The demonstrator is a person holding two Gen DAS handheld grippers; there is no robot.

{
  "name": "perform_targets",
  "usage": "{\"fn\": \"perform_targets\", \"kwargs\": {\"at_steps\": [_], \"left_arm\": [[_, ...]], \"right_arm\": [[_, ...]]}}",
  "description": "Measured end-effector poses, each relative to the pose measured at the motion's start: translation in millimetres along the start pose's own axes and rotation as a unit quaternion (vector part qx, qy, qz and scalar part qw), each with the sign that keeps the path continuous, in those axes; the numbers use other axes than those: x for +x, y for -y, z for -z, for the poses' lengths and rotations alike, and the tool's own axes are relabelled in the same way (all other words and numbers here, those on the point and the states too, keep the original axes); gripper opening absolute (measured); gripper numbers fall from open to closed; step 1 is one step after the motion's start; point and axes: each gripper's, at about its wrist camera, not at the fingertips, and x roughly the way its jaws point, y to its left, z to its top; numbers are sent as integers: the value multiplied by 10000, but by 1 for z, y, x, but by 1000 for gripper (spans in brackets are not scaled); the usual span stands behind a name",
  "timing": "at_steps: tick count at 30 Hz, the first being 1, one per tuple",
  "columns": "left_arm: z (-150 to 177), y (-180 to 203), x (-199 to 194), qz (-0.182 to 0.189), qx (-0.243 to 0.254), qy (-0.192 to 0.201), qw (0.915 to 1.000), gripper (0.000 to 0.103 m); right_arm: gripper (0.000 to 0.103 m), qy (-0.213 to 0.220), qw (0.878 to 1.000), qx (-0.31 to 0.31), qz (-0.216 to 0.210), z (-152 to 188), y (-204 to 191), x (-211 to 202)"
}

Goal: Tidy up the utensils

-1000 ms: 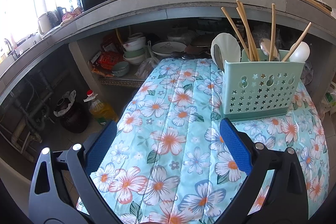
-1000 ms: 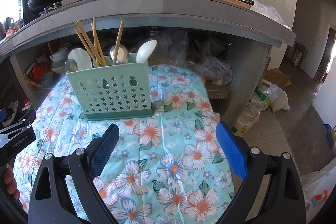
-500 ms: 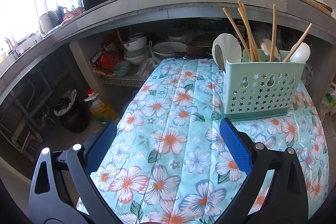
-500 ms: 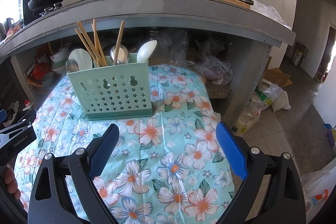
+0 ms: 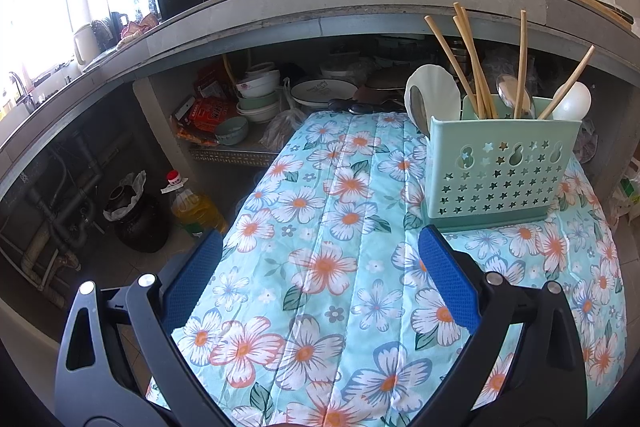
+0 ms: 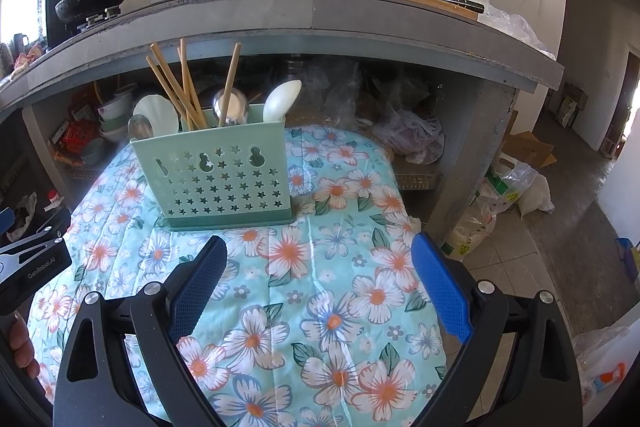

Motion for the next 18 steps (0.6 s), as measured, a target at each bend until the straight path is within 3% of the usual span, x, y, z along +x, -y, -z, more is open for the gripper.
{"fn": "perform_targets", "kwargs": {"at_steps": [18], "left_arm": [[0,-1,0,1,-10,-5,10000,94]], "right_arm": [[91,5,10000,-3,-26,-1,-1,0]]}}
